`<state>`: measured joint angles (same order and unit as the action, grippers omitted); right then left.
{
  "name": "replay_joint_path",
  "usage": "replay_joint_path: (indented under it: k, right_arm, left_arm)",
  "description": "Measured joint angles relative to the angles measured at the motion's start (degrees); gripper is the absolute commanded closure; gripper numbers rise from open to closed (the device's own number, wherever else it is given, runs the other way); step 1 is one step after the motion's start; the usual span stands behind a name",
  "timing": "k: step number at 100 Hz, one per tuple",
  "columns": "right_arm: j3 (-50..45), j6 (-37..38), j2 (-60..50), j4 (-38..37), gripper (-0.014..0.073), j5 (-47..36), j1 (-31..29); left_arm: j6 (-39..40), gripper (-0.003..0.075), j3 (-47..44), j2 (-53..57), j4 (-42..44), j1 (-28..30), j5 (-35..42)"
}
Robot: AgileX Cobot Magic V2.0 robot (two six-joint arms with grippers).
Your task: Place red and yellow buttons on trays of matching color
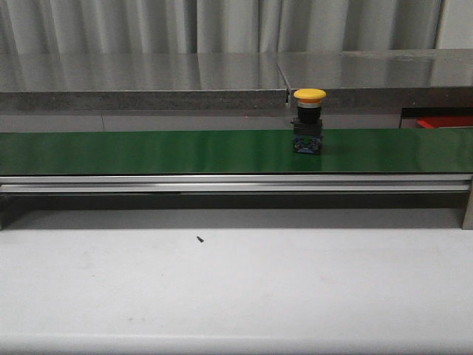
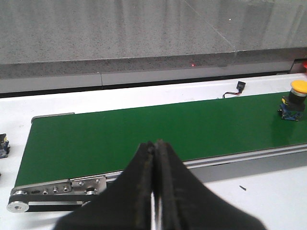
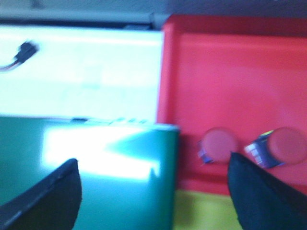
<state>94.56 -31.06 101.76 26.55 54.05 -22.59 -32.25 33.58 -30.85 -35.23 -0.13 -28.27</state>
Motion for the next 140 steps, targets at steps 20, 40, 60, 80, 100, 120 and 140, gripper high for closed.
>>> replay_joint_path:
  k: [20,40,60,80,100,120,140]
  right_arm:
    - [-13.44,-3.29,-9.74,0.00,-0.0021,-1.33,4.31]
    - [-23.22,-4.80,-14.86,-0.32,-0.0021,-3.04,9.56]
    - [-25.34,-4.80,-15.14,-2.41,-0.0021,-6.05,16.36]
    - [-25.34,-5.07,-14.08,-3.02,-0.0021,-11.15,22.25]
    - [-21.97,-5.31,-9.12,-3.02,-0.0021,-11.68,23.58]
    - [-17.23,-5.31,-4.10,-3.05,-0.0021,-11.68,23.68]
    - [-13.54,-5.23,0.61,-3.05,0.0001,-11.96,23.68]
  left_arm:
    - [0.00,0.0739,0.00,0.00,0.00,0.00,0.00]
    - [0.00,0.0739,0.00,0.00,0.00,0.00,0.00]
    - [0.00,0.0739,0.00,0.00,0.00,0.00,0.00]
    - [0.00,0.0739,0.00,0.00,0.00,0.00,0.00]
    - [0.00,0.0739,0.00,0.00,0.00,0.00,0.00]
    - [0.00,0.0739,0.00,0.00,0.00,0.00,0.00]
    - [0.00,0.0739,0.00,0.00,0.00,0.00,0.00]
